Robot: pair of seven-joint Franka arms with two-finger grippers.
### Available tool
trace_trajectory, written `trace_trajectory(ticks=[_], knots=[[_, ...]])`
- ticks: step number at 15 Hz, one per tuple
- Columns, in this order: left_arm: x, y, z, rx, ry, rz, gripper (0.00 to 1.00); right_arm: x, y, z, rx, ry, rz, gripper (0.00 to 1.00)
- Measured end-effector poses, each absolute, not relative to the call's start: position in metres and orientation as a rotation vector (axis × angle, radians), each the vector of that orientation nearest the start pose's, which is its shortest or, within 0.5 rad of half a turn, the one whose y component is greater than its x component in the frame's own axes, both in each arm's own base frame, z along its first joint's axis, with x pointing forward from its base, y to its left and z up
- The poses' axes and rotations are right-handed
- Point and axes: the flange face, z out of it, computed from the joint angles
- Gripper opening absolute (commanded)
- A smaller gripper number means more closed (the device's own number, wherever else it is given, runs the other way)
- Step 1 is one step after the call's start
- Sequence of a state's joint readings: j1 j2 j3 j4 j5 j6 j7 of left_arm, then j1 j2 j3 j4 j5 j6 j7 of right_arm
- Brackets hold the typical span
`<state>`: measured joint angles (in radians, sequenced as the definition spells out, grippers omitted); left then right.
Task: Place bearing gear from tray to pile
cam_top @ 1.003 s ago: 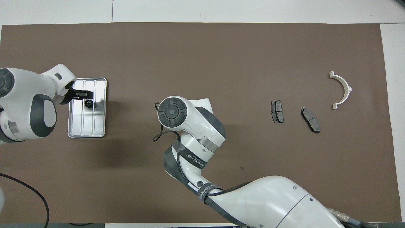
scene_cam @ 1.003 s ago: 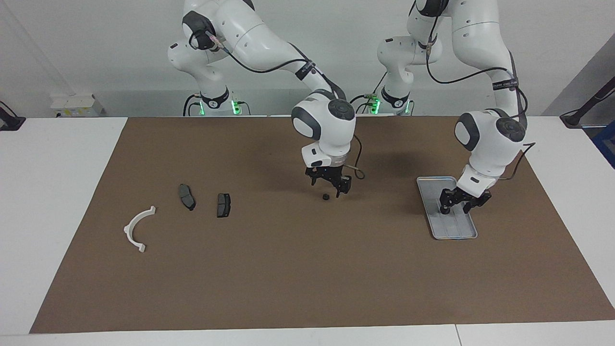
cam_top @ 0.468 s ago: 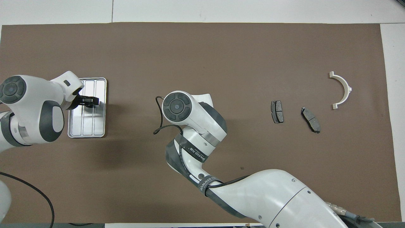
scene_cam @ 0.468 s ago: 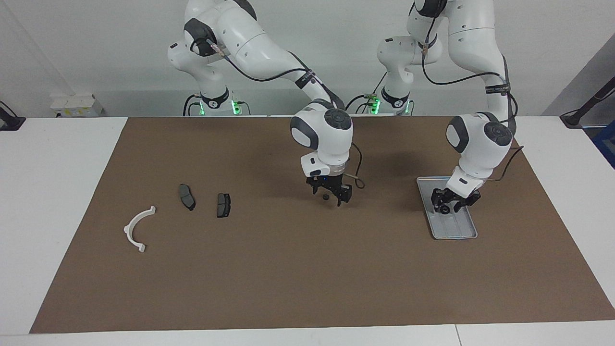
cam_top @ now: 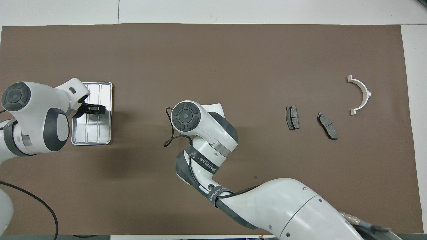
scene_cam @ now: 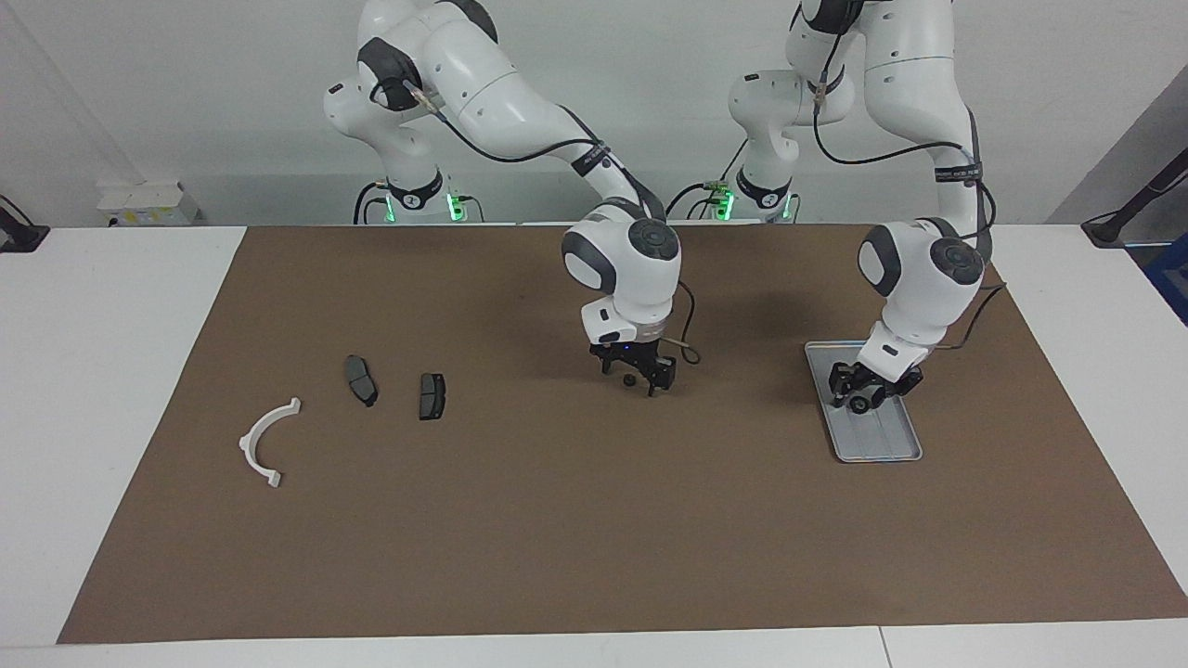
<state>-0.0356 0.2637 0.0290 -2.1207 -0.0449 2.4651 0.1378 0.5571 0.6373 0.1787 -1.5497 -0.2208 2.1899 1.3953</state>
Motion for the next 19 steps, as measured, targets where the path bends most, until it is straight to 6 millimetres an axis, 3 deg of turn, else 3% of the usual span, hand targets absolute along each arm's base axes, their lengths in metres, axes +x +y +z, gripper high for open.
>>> trace_trajectory(ticks=[1, 2, 3, 6, 9, 11, 16, 19], knots=[[0.582, -0.004, 0.295, -3.150, 0.176, -0.132, 0.45, 0.540, 0.452, 0.282, -3.036, 0.885, -0.115, 0.89], [0.582, -0.005, 0.296, -3.150, 0.178, -0.136, 0.15, 0.540, 0.452, 0.281, -3.037, 0.885, -0.114, 0.84], [0.582, -0.005, 0.298, -3.150, 0.179, -0.143, 0.00, 0.540, 0.452, 0.281, -3.038, 0.885, -0.114, 0.79], [0.583, -0.005, 0.299, -3.150, 0.179, -0.147, 0.00, 0.539, 0.452, 0.281, -3.038, 0.884, -0.114, 0.57], [0.585, -0.003, 0.303, -3.149, 0.173, -0.155, 0.00, 0.540, 0.452, 0.286, -3.033, 0.885, -0.120, 0.26], [0.595, -0.001, 0.321, -3.153, 0.169, -0.125, 0.00, 0.540, 0.452, 0.289, -3.028, 0.893, -0.112, 0.03], [0.622, 0.009, 0.424, -3.169, 0.158, 0.006, 0.00, 0.541, 0.451, 0.289, -3.023, 0.898, -0.101, 0.00], [0.620, 0.008, 0.442, -3.171, 0.162, 0.015, 0.00, 0.541, 0.451, 0.289, -3.027, 0.890, -0.098, 0.00]])
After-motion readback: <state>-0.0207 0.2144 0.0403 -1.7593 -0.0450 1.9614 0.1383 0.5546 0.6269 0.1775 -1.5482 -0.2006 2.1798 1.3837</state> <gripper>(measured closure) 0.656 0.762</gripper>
